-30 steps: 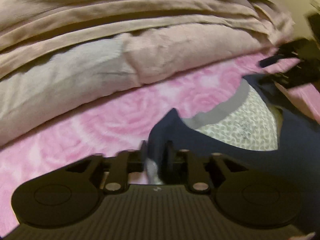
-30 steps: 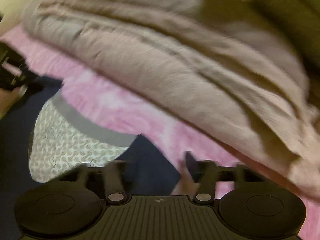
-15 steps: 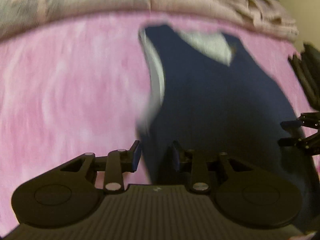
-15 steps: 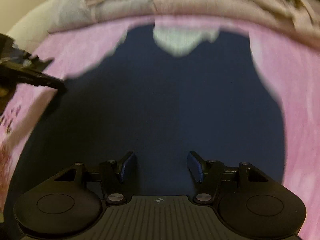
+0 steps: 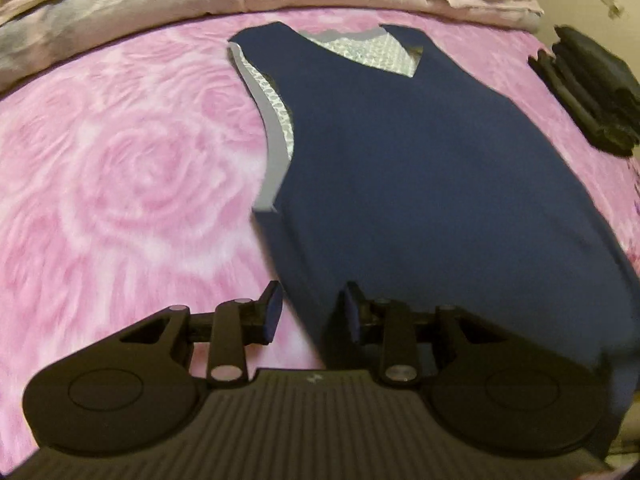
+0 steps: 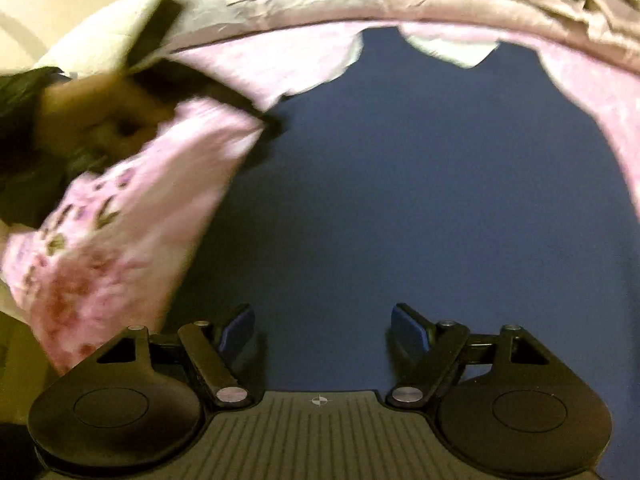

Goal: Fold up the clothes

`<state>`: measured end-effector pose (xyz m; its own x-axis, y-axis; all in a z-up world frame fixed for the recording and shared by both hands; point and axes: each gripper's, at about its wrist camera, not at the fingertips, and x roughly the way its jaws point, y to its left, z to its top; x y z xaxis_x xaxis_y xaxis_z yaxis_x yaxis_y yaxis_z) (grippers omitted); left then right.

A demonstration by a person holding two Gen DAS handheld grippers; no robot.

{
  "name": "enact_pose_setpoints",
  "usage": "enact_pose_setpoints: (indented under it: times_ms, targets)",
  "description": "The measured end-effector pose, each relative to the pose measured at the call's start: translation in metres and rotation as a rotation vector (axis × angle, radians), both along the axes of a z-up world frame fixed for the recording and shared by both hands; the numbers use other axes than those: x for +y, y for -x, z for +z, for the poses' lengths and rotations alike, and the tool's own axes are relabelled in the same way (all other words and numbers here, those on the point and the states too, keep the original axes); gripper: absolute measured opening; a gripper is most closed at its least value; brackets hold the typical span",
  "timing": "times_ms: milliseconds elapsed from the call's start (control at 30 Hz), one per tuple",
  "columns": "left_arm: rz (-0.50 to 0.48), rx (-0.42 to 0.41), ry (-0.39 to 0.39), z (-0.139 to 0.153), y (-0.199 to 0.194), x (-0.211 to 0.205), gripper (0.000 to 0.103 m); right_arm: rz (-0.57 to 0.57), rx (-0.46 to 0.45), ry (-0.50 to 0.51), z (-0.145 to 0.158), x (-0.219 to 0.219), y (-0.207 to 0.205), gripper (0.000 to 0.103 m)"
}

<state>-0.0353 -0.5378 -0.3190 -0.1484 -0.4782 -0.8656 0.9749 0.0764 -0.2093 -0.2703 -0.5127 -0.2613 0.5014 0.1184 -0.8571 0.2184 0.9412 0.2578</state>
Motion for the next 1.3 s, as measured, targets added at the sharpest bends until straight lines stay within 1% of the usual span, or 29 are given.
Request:
enact_pose_setpoints:
  times_ms: [33, 67, 100, 133, 167, 200, 233, 267, 300, 333, 433, 467, 533, 600, 700, 833, 867, 933, 967, 1000, 1033, 1100, 1167, 1267, 1300]
  targets:
    - [-0.014, 0.009, 0.006, -0.002, -0.004, -0.003, 0.028, 0.005, 0.008, -0.009, -0.002, 0.022, -0.001, 0.079]
    - [-0.029, 0.018, 0.012, -0.005, -0.009, -0.007, 0.024, 0.009, 0.017, -0.013, -0.004, 0.044, -0.003, 0.079]
    - [-0.039, 0.024, 0.014, -0.006, -0.012, -0.007, 0.018, 0.007, 0.033, -0.012, -0.008, 0.061, -0.005, 0.076]
    - [-0.047, 0.029, 0.014, -0.007, -0.015, -0.007, 0.014, -0.007, 0.055, -0.013, -0.015, 0.076, -0.007, 0.066]
    - [-0.058, 0.029, 0.015, -0.007, -0.017, -0.007, 0.007, -0.020, 0.077, -0.015, -0.021, 0.090, -0.009, 0.062]
    - [-0.067, 0.030, 0.018, -0.007, -0.019, -0.006, 0.004, -0.036, 0.095, -0.013, -0.026, 0.101, -0.012, 0.057]
    - [-0.074, 0.032, 0.022, -0.006, -0.021, -0.005, 0.004, -0.067, 0.102, -0.006, -0.030, 0.105, -0.014, 0.056]
    - [-0.080, 0.033, 0.027, -0.006, -0.023, -0.004, 0.003, -0.111, 0.105, -0.008, -0.031, 0.105, -0.014, 0.053]
    - [-0.085, 0.034, 0.033, -0.006, -0.025, -0.003, 0.003, -0.143, 0.110, -0.011, -0.033, 0.105, -0.016, 0.030]
    - [-0.086, 0.035, 0.048, -0.005, -0.026, -0.001, 0.003, -0.149, 0.119, -0.014, -0.035, 0.103, -0.018, 0.000]
    - [-0.074, 0.055, 0.093, 0.001, -0.034, 0.007, 0.003, -0.159, 0.144, -0.019, -0.041, 0.102, -0.025, 0.000]
    - [-0.067, 0.062, 0.099, 0.001, -0.036, 0.010, 0.003, -0.134, 0.143, -0.006, -0.042, 0.108, -0.028, 0.000]
    - [-0.038, 0.090, 0.086, -0.005, -0.044, 0.012, 0.003, -0.096, 0.141, 0.016, -0.044, 0.119, -0.032, 0.000]
    - [-0.021, 0.116, 0.078, -0.009, -0.049, 0.014, 0.003, -0.112, 0.142, 0.010, -0.044, 0.119, -0.032, 0.000]
    - [-0.020, 0.131, 0.095, -0.007, -0.053, 0.017, 0.003, -0.107, 0.140, 0.012, -0.042, 0.124, -0.034, 0.000]
    - [0.021, 0.169, 0.052, -0.018, -0.063, 0.013, 0.005, -0.083, 0.136, 0.009, -0.045, 0.133, -0.037, 0.000]
    - [0.017, 0.164, 0.044, -0.018, -0.062, 0.012, 0.005, -0.092, 0.136, -0.007, -0.046, 0.128, -0.036, 0.000]
    - [-0.019, 0.126, 0.038, -0.012, -0.056, 0.008, 0.005, -0.102, 0.134, -0.031, -0.046, 0.121, -0.034, 0.000]
    - [-0.017, 0.108, 0.037, -0.009, -0.056, 0.008, 0.007, -0.096, 0.133, -0.028, -0.044, 0.121, -0.034, 0.000]
    - [-0.007, 0.090, 0.036, -0.005, -0.057, 0.008, 0.006, -0.094, 0.134, -0.024, -0.040, 0.120, -0.032, 0.000]
    - [0.010, 0.073, 0.038, 0.000, -0.060, 0.010, 0.006, -0.099, 0.133, -0.023, -0.036, 0.117, -0.031, 0.003]
    - [0.033, 0.043, 0.052, 0.010, -0.063, 0.017, 0.006, -0.133, 0.116, -0.029, -0.025, 0.106, -0.025, 0.013]
    - [0.028, 0.020, 0.086, 0.022, -0.060, 0.026, 0.006, -0.177, 0.074, -0.008, -0.012, 0.089, -0.019, 0.016]
    - [-0.057, 0.054, 0.122, 0.029, -0.037, 0.031, 0.007, -0.247, 0.017, 0.040, -0.003, 0.051, -0.015, 0.022]
    - [-0.081, 0.070, 0.122, 0.026, -0.028, 0.029, 0.007, -0.272, 0.006, 0.055, -0.003, 0.036, -0.014, 0.027]
